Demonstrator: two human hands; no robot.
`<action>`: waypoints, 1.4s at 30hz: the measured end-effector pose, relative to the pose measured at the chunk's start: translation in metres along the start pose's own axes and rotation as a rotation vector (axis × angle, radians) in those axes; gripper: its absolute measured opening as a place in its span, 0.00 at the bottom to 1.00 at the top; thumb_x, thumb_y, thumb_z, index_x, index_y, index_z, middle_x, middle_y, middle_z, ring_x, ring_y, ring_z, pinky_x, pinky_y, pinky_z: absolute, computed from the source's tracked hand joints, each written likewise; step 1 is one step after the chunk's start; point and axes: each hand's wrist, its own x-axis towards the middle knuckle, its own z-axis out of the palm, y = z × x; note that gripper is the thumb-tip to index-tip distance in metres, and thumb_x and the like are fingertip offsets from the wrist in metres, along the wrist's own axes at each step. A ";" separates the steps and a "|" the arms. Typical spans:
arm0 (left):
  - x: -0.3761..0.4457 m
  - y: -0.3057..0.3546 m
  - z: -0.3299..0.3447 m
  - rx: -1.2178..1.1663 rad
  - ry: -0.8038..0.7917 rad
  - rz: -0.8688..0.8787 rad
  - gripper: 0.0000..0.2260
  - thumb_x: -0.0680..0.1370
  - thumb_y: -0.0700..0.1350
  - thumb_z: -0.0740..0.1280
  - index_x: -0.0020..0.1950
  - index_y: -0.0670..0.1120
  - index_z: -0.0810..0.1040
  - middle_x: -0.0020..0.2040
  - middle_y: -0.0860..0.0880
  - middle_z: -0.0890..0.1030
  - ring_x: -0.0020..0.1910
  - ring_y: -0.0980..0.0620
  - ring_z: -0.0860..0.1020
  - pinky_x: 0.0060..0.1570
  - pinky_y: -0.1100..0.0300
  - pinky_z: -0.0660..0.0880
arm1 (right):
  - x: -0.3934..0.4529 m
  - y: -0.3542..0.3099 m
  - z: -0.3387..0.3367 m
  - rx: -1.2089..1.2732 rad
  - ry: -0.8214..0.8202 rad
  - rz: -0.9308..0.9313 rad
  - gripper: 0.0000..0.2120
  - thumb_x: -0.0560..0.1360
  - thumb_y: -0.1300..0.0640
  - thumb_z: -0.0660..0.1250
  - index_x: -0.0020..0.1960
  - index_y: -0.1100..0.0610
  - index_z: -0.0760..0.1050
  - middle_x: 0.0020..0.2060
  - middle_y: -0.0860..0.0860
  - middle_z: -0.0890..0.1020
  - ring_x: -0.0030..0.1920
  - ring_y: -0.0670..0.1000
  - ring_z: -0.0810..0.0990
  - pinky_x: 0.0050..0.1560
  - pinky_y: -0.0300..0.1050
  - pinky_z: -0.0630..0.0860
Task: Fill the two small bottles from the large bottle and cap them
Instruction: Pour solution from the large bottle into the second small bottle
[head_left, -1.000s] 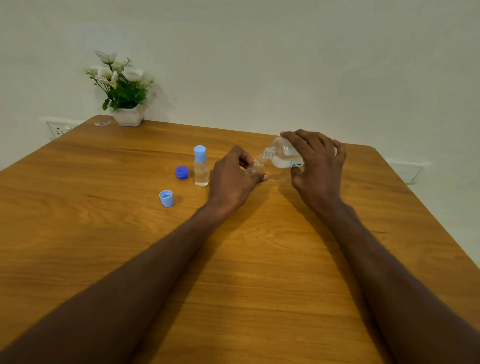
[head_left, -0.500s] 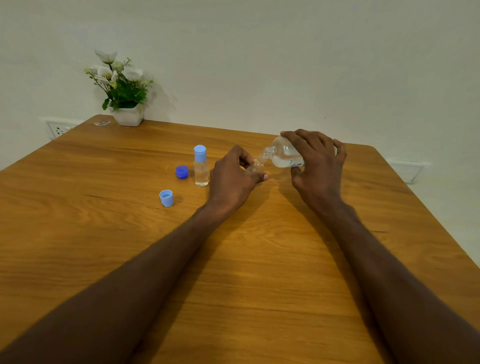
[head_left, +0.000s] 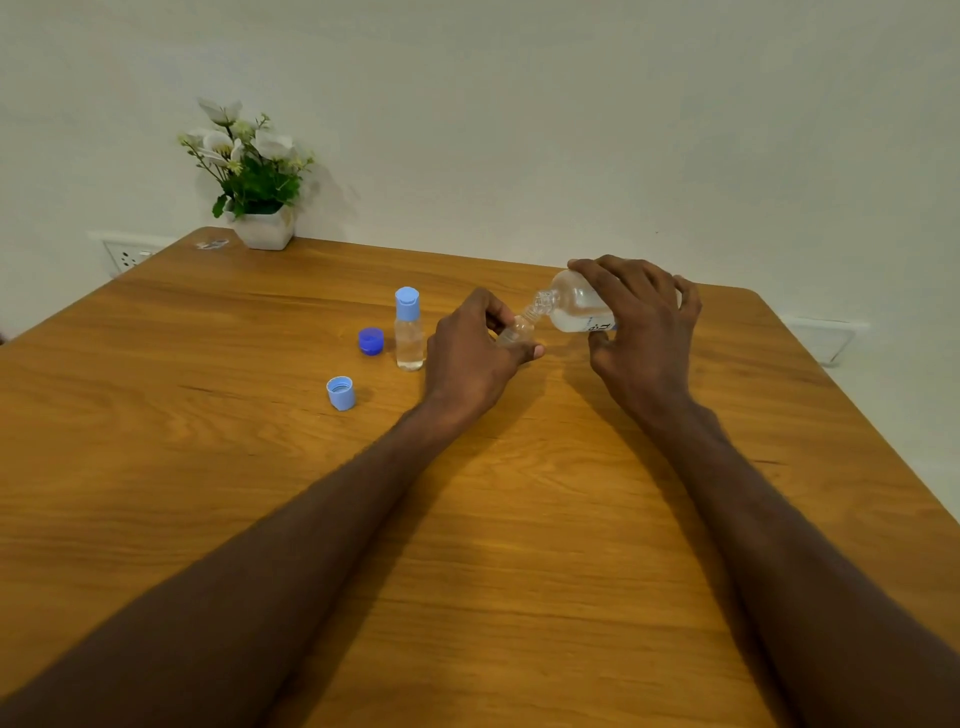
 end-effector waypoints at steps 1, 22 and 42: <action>0.000 0.000 0.000 0.000 -0.001 0.000 0.20 0.67 0.55 0.83 0.50 0.53 0.77 0.44 0.59 0.80 0.41 0.62 0.77 0.38 0.63 0.71 | 0.000 0.000 0.000 0.000 0.001 0.000 0.38 0.68 0.63 0.73 0.75 0.44 0.71 0.70 0.46 0.76 0.73 0.54 0.70 0.74 0.65 0.60; 0.000 0.000 0.001 -0.009 0.007 0.009 0.19 0.66 0.55 0.83 0.49 0.53 0.78 0.43 0.59 0.80 0.40 0.63 0.77 0.38 0.63 0.73 | -0.001 0.000 0.000 0.007 0.002 0.003 0.39 0.67 0.64 0.73 0.75 0.44 0.71 0.69 0.45 0.77 0.73 0.54 0.70 0.73 0.67 0.61; 0.000 0.002 0.000 -0.008 -0.001 0.003 0.19 0.66 0.54 0.83 0.48 0.54 0.77 0.41 0.60 0.79 0.40 0.64 0.77 0.37 0.65 0.70 | 0.000 0.000 0.000 0.004 -0.005 0.006 0.37 0.68 0.63 0.72 0.75 0.44 0.71 0.70 0.45 0.76 0.73 0.54 0.70 0.73 0.65 0.60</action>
